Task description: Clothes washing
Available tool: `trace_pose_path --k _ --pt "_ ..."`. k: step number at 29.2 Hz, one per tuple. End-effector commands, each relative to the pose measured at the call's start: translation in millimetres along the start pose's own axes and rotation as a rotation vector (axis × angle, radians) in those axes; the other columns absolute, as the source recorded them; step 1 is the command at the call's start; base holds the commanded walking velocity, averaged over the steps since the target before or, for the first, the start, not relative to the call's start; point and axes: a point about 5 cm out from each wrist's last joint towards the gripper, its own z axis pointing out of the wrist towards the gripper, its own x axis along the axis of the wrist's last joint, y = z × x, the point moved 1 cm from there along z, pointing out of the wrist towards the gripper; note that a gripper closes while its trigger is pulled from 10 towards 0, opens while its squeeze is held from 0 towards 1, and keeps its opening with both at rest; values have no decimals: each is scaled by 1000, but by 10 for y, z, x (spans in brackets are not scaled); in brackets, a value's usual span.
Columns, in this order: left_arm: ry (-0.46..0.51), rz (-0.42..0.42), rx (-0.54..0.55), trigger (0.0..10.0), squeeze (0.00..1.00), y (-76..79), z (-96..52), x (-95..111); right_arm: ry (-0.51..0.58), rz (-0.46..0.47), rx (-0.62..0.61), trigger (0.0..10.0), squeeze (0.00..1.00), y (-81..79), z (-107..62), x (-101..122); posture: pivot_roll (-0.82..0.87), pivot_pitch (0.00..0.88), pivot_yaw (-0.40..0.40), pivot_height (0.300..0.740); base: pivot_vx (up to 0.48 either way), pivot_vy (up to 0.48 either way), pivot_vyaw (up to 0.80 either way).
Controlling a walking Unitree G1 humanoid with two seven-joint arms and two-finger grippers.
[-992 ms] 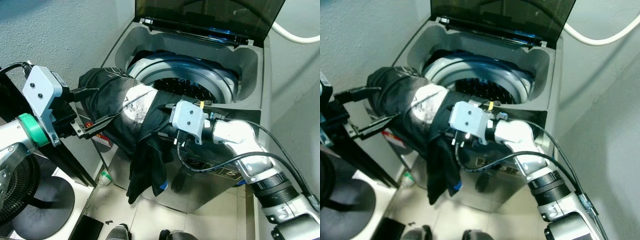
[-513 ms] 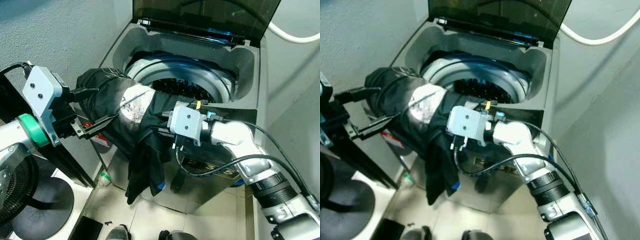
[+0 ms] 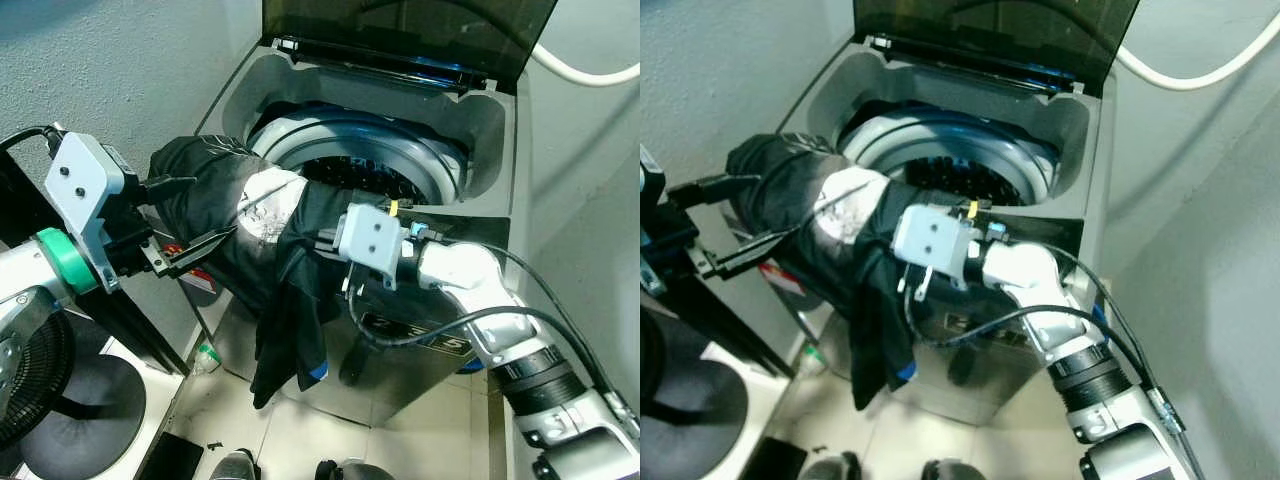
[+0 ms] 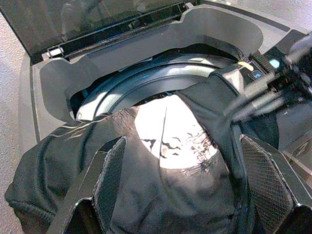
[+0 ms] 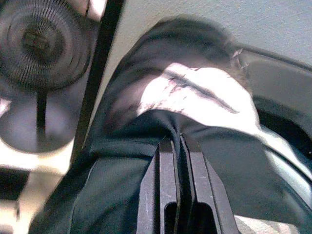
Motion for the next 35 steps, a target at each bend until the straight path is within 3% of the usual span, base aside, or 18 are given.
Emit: trace_pose_path --k 1,6,8,9,10,13,16,17,19,20,21,23,24,26,31,32,34,35 --pt "-7 -4 5 10000 0 1 -15 -22 55 14 -30 0 0 70 -6 112 155 87 19 740 0 0 0" --pt "-4 -2 6 10000 0 -3 -8 -21 188 72 -146 0 0 243 12 320 155 87 19 740 0 0 0" --pt "-2 -1 9 10000 0 -11 3 -20 244 98 -319 0 0 483 21 407 154 85 17 740 0 0 0" --pt "-2 -1 9 10000 0 -11 3 -20 244 98 -319 0 0 483 21 407 154 85 17 740 0 0 0" --pt "0 0 10 10000 0 -13 8 -19 262 108 -432 10000 0 635 20 445 153 84 16 740 0 0 0" --pt "1 1 11 10000 0 -13 15 -18 277 135 -610 10000 0 874 1 489 153 83 17 740 0 0 0" --pt "4 1 10 10000 0 -13 21 -15 272 152 -693 10000 0 1006 -7 507 152 81 17 740 0 0 0" --pt "7 2 11 10000 0 -15 31 -12 265 152 -790 10000 0 1170 -26 548 151 78 16 740 0 0 0" --pt "7 2 11 10000 0 -15 31 -12 265 152 -790 10000 0 1170 -26 548 151 78 16 740 0 0 0" --pt "11 3 11 10000 0 -17 41 -8 248 149 -887 10000 0 1326 -52 587 148 76 16 740 0 0 0" --pt "11 3 11 10000 0 -17 41 -8 248 149 -887 10000 0 1326 -52 587 148 76 16 740 0 0 0" --pt "19 3 7 10000 0 4 64 -4 248 169 -1149 10000 0 1691 -228 730 143 74 13 740 0 0 0" --pt "19 3 7 10000 0 4 64 -4 248 169 -1149 10000 0 1691 -228 730 143 74 13 740 0 0 0" --pt "24 2 5 10000 0 18 79 -2 258 157 -1376 10000 0 1912 -386 889 149 69 10 740 0 0 0" --pt "27 3 5 10000 0 20 83 3 239 134 -1453 10000 0 1962 -401 935 156 65 6 740 0 0 0" --pt "28 4 6 10000 0 24 81 9 191 95 -1445 10000 0 1948 -361 902 163 65 2 740 0 0 0" --pt "30 6 10 10000 0 37 73 19 47 -107 -1364 10000 0 1876 -218 820 169 64 -2 740 0 0 0" --pt "30 6 10 10000 0 37 73 19 47 -107 -1364 10000 0 1876 -218 820 169 64 -2 740 0 0 0"
